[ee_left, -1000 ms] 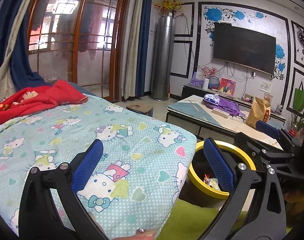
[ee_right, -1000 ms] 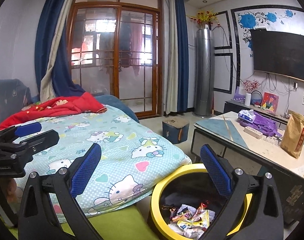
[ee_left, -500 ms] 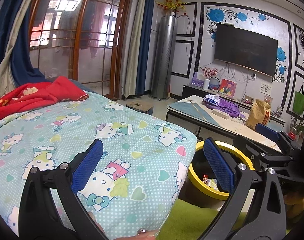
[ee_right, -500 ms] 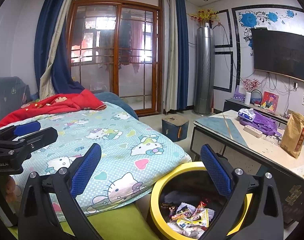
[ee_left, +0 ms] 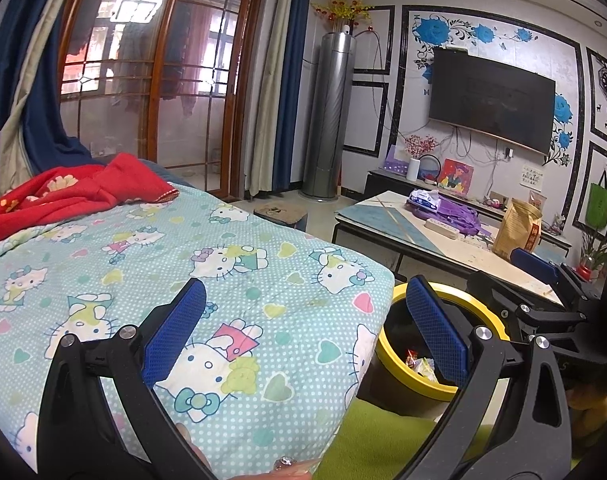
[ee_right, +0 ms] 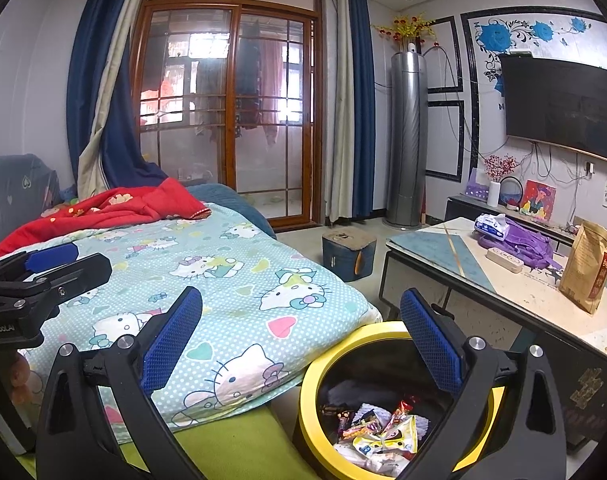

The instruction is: Collect trash

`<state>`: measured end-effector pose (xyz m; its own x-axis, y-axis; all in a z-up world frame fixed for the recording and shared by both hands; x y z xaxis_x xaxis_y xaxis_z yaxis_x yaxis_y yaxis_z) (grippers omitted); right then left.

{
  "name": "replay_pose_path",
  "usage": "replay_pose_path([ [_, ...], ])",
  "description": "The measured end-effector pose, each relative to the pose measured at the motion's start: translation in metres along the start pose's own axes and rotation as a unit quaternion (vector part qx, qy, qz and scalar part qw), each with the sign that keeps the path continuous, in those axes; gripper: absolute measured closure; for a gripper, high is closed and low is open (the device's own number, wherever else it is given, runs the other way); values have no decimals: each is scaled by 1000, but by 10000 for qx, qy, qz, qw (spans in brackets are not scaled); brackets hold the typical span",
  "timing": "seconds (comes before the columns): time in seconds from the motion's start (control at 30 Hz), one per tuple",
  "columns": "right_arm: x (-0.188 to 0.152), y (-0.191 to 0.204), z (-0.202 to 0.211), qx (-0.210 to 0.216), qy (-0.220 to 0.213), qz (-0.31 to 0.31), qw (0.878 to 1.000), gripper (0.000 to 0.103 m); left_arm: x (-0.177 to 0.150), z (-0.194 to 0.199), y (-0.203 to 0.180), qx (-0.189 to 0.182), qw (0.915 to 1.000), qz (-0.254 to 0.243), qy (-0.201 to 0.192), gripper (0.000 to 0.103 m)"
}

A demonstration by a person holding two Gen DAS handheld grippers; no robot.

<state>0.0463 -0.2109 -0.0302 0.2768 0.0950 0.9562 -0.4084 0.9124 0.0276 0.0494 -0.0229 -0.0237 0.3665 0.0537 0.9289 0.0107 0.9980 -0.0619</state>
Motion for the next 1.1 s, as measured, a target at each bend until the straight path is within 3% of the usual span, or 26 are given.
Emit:
replay_pose_path([
  [0.67, 1, -3, 1, -54, -51, -21, 10000, 6, -4, -1, -1, -39, 10000, 35, 18, 11],
  [0.83, 8, 1, -3, -188, -79, 254, 9995, 6, -6, -5, -2, -67, 9997, 148, 167, 11],
  [0.93, 20, 11, -13, -7, -6, 323, 9995, 6, -6, -6, 8, 24, 9995, 213, 237, 11],
  [1.0, 28, 29, -25, 349, 116, 408, 9985, 6, -4, -9, 32, 182, 9977, 505, 421, 11],
  [1.1, 38, 83, -55, 1107, 427, 653, 9908, 6, -2, -7, 101, 1008, 9874, 980, 723, 11],
])
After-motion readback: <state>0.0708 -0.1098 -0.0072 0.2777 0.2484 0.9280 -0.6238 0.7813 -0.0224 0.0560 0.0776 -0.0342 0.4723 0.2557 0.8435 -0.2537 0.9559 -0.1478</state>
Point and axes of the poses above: each gripper's, at about its wrist camera, not at the fingertips, and z roughly against the way its jaws point, y to its left, x to its top, the point moved 3 cm from there along -z, roughly the way its jaws point, and after that the axes turned 8 degrees about x, right-handed, at the moved point
